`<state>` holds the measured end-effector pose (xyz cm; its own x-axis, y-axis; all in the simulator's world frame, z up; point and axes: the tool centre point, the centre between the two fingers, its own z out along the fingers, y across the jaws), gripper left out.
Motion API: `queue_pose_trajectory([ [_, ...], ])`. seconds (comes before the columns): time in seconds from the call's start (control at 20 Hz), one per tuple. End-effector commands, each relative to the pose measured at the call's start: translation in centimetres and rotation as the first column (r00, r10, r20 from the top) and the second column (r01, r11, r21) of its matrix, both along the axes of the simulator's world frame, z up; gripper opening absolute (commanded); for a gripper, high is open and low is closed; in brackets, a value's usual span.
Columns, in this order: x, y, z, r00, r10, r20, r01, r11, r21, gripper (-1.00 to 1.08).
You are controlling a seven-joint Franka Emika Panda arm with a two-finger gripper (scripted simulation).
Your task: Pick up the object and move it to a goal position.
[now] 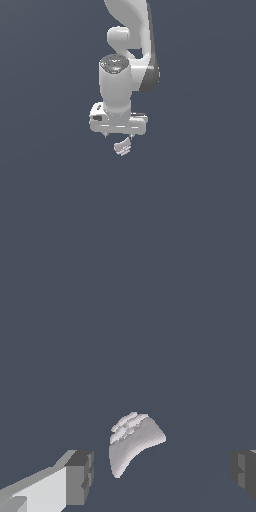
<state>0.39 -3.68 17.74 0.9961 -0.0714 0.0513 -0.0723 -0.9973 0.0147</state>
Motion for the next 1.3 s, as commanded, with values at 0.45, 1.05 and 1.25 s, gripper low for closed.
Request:
queue_pose_trajectory([
  [0.45,0.3,-2.8,1.6,1.000,-0.022,0.014,0.023,0.999,-0.027,1.00],
  [1.05,0.2,-2.7,1.4,0.999,-0.045,0.013,0.046,0.999,-0.023,1.00],
  [1.25,0.1,-2.5,1.0,0.996,-0.089,0.011,0.089,0.996,-0.017,1.00],
])
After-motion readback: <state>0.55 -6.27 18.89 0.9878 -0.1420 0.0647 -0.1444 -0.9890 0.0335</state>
